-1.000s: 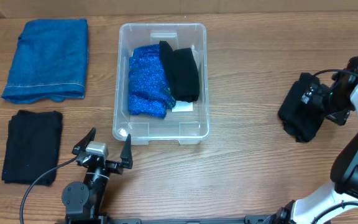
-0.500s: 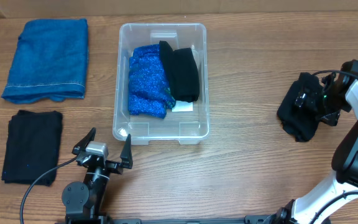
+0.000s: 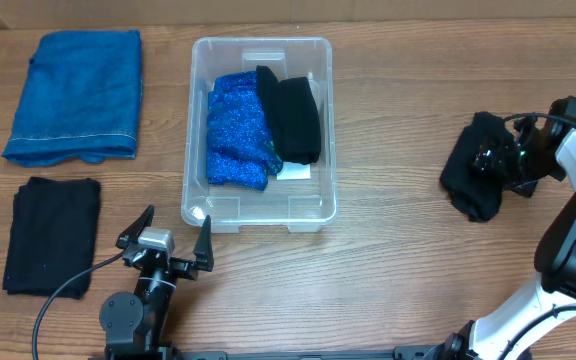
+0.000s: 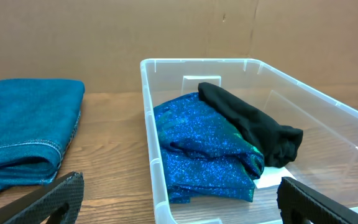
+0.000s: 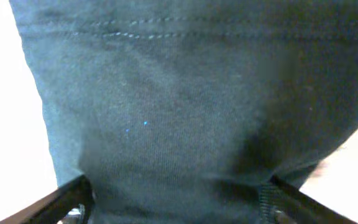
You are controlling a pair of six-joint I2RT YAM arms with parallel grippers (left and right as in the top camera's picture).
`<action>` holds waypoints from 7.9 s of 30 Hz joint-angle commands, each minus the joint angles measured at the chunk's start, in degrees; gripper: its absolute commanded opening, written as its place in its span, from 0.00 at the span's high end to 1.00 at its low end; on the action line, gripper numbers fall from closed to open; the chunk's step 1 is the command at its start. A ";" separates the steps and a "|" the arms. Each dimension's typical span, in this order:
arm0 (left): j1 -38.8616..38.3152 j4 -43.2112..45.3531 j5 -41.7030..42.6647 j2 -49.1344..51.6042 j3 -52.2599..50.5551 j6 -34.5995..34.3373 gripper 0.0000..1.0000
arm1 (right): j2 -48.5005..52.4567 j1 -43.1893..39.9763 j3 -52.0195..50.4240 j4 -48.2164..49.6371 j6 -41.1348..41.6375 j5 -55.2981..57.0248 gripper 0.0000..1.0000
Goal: Pack container
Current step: 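Close the right gripper on the black cloth and lift it, then carry the black cloth left and lower it into the container, then press and adjust the black cloth inside the container with the right gripper, then open the right gripper and withdraw it up and right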
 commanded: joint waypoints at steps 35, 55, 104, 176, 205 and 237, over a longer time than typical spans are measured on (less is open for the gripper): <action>0.28 0.09 0.09 -0.59 -0.20 1.07 0.00 | -5.35 1.55 12.94 1.25 0.63 -53.24 0.96; 0.28 0.07 0.09 -0.59 -0.20 1.07 0.00 | -13.77 42.14 22.97 2.43 8.24 4.68 0.96; 0.28 0.09 0.09 -0.59 -0.20 1.07 0.00 | 4.46 57.86 38.84 1.27 13.97 23.10 0.28; 0.28 0.07 0.09 -0.59 -0.20 1.07 0.00 | 9.35 57.66 25.79 -2.67 18.58 20.68 0.79; 0.28 0.07 0.09 -0.59 -0.20 1.07 0.00 | 18.49 56.24 41.59 -0.39 17.22 26.27 0.76; 0.28 0.07 0.09 -0.59 -0.20 1.07 0.00 | -0.17 32.39 60.50 -31.32 27.93 30.73 0.00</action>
